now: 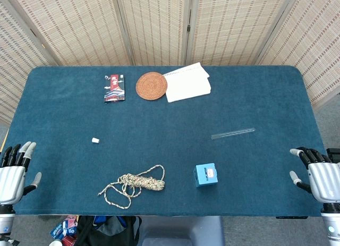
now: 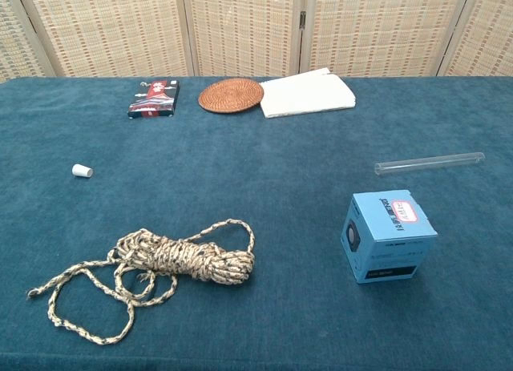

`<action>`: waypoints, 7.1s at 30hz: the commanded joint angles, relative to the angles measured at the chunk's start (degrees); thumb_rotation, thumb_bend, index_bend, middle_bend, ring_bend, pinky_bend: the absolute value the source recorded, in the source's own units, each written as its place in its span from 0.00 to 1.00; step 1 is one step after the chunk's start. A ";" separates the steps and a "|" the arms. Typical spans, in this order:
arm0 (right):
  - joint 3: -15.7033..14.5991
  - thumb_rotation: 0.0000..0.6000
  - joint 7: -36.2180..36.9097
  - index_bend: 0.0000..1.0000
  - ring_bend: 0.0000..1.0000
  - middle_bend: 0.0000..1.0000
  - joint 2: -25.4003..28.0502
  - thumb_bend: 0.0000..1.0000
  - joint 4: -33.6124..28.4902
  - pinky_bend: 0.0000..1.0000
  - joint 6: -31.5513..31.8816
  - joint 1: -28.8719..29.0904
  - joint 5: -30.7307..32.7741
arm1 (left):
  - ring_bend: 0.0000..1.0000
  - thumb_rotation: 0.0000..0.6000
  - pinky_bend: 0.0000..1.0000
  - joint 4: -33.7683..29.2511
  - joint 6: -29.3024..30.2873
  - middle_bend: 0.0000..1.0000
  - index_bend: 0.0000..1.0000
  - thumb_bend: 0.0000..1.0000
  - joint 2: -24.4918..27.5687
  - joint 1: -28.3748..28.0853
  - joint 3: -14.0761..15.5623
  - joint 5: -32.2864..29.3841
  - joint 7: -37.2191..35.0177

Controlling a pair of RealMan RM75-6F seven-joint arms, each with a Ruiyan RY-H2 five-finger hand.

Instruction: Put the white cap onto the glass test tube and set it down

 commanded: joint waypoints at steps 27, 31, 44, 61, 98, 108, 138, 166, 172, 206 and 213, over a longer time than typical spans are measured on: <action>2.76 1.00 -0.16 0.29 0.27 0.34 3.87 0.26 -4.37 0.38 -9.16 7.54 -0.01 | 0.01 1.00 0.00 -0.39 -0.19 0.03 0.05 0.34 0.62 -0.59 0.24 1.67 -0.93; 4.62 1.00 -1.78 0.29 0.33 0.37 4.46 0.26 -4.90 0.44 -14.92 12.05 1.78 | 0.01 1.00 0.00 -0.41 -0.30 0.03 0.05 0.34 0.63 -0.75 0.30 1.94 -0.91; 8.55 1.00 -5.04 0.29 0.88 0.82 -2.80 0.26 4.60 1.00 -34.20 26.92 11.79 | 0.01 1.00 0.00 -0.17 -0.34 0.03 0.05 0.34 0.77 -0.63 0.58 1.93 -1.13; 7.29 1.00 -2.29 0.34 1.00 0.94 -17.24 0.26 26.87 1.00 -47.73 36.90 18.76 | 0.01 1.00 0.00 0.27 -1.23 0.03 0.05 0.34 0.40 -0.76 0.87 1.33 -1.34; 4.17 1.00 1.50 0.45 1.00 0.95 -27.48 0.28 44.02 1.00 -53.90 41.47 18.37 | 0.01 1.00 0.00 1.04 -2.72 0.03 0.05 0.34 -0.36 -1.14 1.41 0.79 -2.57; 4.14 1.00 1.40 0.48 1.00 0.96 -27.96 0.29 44.58 1.00 -53.88 41.68 18.54 | 0.01 1.00 0.00 1.39 -2.78 0.03 0.05 0.34 -0.47 -1.16 1.49 0.86 -2.85; 5.72 1.00 6.78 0.75 1.00 1.00 -21.57 0.51 35.43 1.00 -47.81 40.51 15.17 | 0.03 1.00 0.00 1.36 -6.34 0.03 0.06 0.34 2.22 -4.43 -0.40 0.88 -5.98; 7.38 1.00 -0.27 0.79 1.00 1.00 0.31 0.53 1.40 1.00 -37.36 35.25 18.88 | 0.96 0.39 1.00 18.23 -47.55 0.95 0.22 0.56 0.92 -29.61 -1.73 -5.35 -17.88; 6.80 1.00 -1.18 0.79 1.00 1.00 -0.28 0.53 1.19 1.00 -37.19 35.25 19.33 | 0.97 0.36 1.00 19.71 -52.82 0.97 0.20 0.57 -0.89 -31.78 -0.95 -8.40 -18.88; 5.36 1.00 -0.72 0.80 1.00 1.00 -1.18 0.54 2.72 1.00 -37.00 34.67 19.88 | 0.98 0.36 1.00 20.97 -55.83 0.97 0.19 0.57 -5.97 -37.46 0.62 -14.08 -15.50; 5.26 1.00 -0.09 0.80 1.00 1.00 -1.15 0.54 3.04 1.00 -36.92 34.45 19.62 | 0.98 0.36 1.00 17.73 -54.64 0.97 0.19 0.57 -5.01 -38.33 0.73 -15.21 -12.94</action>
